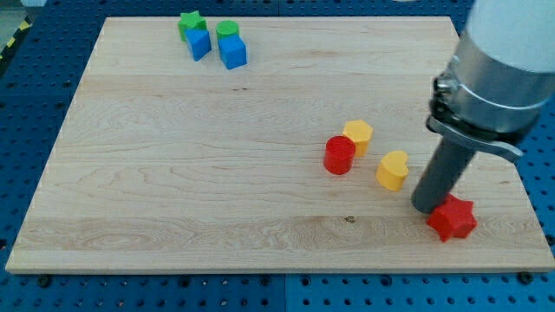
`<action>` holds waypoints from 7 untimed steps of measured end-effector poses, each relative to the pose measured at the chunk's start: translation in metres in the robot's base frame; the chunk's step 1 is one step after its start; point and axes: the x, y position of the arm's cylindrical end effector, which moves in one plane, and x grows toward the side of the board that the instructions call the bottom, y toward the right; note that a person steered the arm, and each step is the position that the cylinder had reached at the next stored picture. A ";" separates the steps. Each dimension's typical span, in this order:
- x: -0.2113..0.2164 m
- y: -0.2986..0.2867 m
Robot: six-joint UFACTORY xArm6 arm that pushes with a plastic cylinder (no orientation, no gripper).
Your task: Slide the red circle and the yellow hexagon right a bit
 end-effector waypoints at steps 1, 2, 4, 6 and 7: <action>0.015 0.008; 0.015 -0.027; -0.023 -0.188; -0.065 -0.188; -0.065 -0.156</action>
